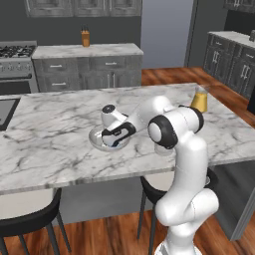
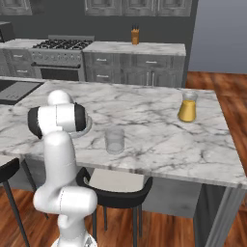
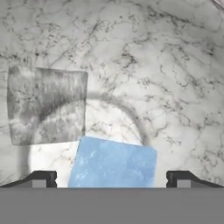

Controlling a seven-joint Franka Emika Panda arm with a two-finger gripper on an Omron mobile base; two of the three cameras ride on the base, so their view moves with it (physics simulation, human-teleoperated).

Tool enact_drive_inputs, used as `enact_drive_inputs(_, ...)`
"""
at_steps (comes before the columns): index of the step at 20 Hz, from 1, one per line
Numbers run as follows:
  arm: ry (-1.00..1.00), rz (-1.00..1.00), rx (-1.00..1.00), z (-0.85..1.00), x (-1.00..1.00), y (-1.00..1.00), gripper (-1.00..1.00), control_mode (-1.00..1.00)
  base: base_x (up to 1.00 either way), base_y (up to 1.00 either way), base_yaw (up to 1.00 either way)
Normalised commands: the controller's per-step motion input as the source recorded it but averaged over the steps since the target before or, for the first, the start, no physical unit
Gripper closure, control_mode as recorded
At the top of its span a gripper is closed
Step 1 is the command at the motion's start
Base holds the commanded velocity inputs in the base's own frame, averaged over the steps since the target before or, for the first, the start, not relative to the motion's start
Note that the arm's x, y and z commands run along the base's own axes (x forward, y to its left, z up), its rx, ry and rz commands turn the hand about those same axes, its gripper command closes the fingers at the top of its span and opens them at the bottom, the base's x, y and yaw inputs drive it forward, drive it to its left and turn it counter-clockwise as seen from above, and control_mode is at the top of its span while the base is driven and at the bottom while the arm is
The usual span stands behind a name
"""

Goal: There are two ice cubes in the ice bowl. Place both ice cubes in the glass cup.

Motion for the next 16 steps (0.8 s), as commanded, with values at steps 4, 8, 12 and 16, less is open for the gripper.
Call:
enact_drive_inputs(4, 0.04, 0.0, -0.01, -0.04, 0.01, 0.0, 1.0, -1.0, 0.0, 0.0, 0.0)
enact_drive_inputs(8, -0.01, -0.01, 0.0, 0.1, -0.1, -0.08, 1.0, -1.0, 0.0, 0.0, 0.0)
enact_drive_inputs(12, -0.05, -0.15, 0.05, 0.82, -0.36, -0.52, 1.0, -1.0, 0.0, 0.0, 0.0)
enact_drive_inputs(16, 0.0, -0.19, 0.02, 1.0, -0.33, -0.78, 1.0, -1.0, 0.0, 0.0, 0.0)
